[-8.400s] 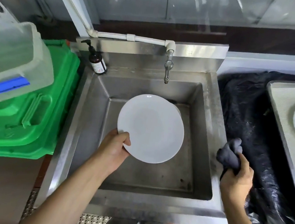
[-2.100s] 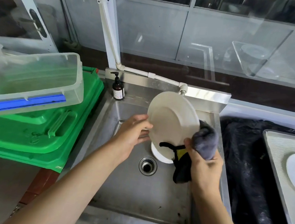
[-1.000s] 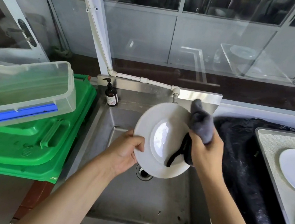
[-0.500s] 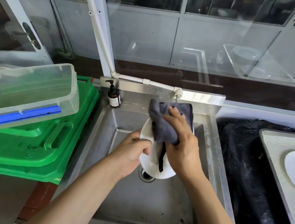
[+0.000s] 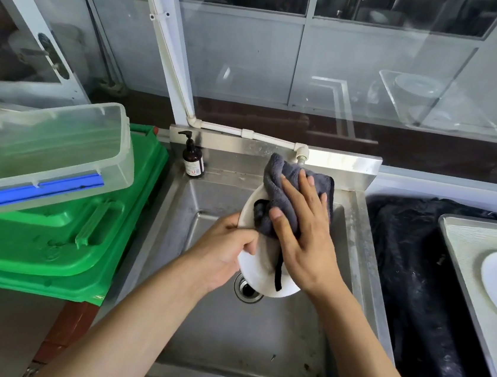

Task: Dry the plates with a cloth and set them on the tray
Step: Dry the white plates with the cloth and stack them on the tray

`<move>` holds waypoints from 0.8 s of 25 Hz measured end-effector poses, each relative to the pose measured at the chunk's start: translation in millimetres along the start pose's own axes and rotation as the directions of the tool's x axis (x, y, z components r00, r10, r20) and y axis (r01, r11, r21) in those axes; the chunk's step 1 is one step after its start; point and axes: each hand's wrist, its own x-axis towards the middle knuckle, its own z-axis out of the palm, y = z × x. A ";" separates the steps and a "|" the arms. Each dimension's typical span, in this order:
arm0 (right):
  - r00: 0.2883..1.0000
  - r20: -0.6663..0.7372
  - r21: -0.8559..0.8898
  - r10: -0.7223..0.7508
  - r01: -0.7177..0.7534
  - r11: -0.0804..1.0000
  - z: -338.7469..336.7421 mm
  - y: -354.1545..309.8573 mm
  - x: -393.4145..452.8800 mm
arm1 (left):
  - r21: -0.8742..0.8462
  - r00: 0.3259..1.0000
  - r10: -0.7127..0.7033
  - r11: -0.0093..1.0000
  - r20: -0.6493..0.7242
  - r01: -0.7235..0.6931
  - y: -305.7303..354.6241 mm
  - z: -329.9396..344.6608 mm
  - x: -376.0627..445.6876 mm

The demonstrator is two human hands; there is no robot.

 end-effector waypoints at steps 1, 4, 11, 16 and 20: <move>1.000 -0.010 0.009 -0.026 0.026 1.000 1.8 -1.7 0.5 | -0.013 1.000 -0.010 1.000 -0.018 0.010 1.6 0.5 -0.7; 0.990 -0.015 0.006 -0.137 0.138 0.990 6.5 1.4 -5.0 | -0.090 1.000 -0.015 0.996 -0.007 0.014 4.8 -2.1 1.3; 0.990 -0.144 0.007 -0.004 0.005 1.000 18.6 9.8 -27.9 | -0.197 0.994 -0.064 0.979 -0.094 0.044 10.0 1.8 8.6; 0.970 -0.119 -0.085 -0.210 0.201 0.976 38.7 5.2 -60.7 | -0.266 0.984 -0.032 0.964 -0.176 -0.016 23.9 -5.1 17.8; 0.895 -0.052 -0.196 -0.444 0.427 0.883 43.6 11.5 -75.0 | -0.292 0.974 -0.056 0.956 -0.222 -0.011 24.9 -7.9 19.5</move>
